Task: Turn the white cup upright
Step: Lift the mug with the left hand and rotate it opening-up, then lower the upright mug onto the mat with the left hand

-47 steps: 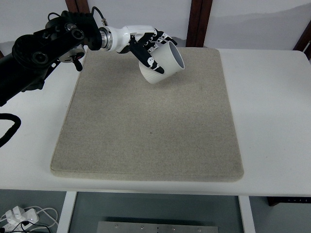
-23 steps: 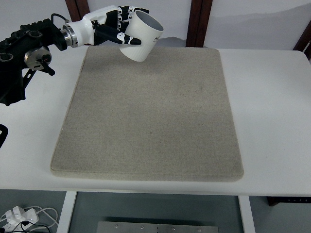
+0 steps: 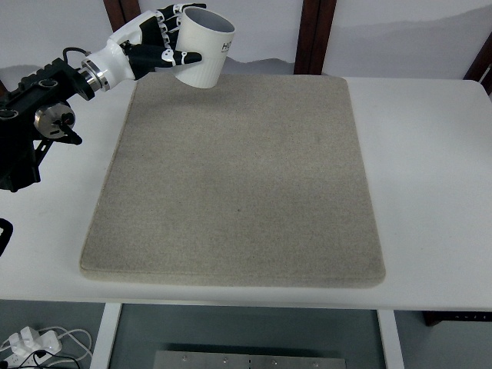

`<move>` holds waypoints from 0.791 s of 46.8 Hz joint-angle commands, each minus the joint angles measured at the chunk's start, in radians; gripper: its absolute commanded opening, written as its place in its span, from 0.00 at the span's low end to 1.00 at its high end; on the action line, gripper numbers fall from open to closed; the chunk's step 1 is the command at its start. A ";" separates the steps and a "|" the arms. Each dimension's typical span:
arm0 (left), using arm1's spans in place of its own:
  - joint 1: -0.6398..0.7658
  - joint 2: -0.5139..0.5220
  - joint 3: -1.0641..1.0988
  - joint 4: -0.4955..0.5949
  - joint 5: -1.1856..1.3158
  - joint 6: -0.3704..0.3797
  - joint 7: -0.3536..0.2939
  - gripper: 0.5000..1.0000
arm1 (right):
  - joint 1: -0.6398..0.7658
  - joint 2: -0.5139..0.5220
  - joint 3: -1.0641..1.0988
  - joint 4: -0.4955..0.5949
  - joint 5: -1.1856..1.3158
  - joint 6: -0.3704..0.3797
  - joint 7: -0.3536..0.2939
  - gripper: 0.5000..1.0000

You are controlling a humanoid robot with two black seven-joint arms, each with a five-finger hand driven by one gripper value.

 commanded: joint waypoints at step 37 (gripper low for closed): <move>0.095 -0.124 0.048 0.118 -0.006 0.000 -0.147 0.00 | 0.000 0.000 0.000 0.000 0.000 0.000 0.000 0.90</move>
